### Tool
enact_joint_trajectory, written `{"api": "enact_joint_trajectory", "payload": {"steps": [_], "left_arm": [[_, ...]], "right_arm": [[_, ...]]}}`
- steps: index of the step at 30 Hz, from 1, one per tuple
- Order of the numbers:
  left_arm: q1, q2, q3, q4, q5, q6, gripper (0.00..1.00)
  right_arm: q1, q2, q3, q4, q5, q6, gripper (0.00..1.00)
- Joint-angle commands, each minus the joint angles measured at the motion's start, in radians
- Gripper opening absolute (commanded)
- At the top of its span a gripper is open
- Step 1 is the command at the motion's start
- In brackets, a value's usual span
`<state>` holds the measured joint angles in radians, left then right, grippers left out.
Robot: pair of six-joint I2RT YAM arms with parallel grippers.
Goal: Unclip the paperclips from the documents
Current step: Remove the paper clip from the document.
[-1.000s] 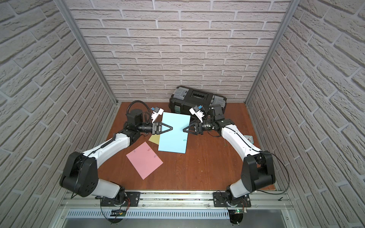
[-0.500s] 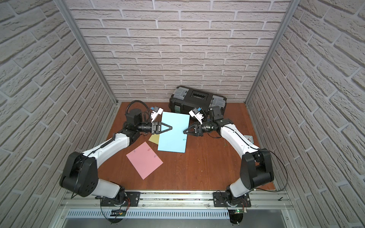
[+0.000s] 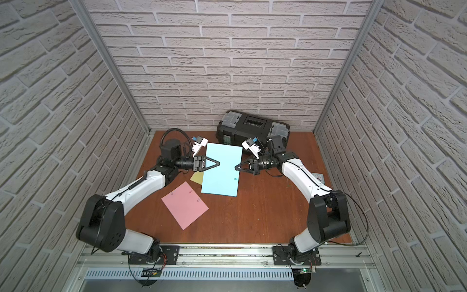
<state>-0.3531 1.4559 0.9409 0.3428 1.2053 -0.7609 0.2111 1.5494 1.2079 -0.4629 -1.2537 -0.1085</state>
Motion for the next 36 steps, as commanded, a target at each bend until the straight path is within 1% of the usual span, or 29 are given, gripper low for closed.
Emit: {"api": "enact_joint_trajectory", "payload": {"steps": [1,5,11,16,24,36], "left_arm": [[0.008,-0.034,0.001,-0.041,0.007,0.075,0.00],[0.008,-0.056,0.015,-0.169,-0.027,0.178,0.00],[0.011,-0.070,0.017,-0.213,-0.050,0.223,0.00],[0.012,-0.079,0.012,-0.207,-0.061,0.232,0.00],[0.013,-0.091,0.010,-0.201,-0.059,0.236,0.00],[0.013,-0.098,0.009,-0.195,-0.057,0.233,0.00]], "right_arm": [[-0.004,0.012,0.031,0.003,-0.016,-0.003,0.06],[-0.005,0.018,0.034,0.001,-0.013,0.000,0.06],[-0.005,0.024,0.039,-0.006,-0.014,0.002,0.06],[-0.004,0.032,0.043,-0.023,-0.013,-0.003,0.06],[-0.004,0.031,0.045,-0.027,-0.012,-0.003,0.08],[-0.004,0.029,0.045,-0.038,-0.009,-0.010,0.07]]}}
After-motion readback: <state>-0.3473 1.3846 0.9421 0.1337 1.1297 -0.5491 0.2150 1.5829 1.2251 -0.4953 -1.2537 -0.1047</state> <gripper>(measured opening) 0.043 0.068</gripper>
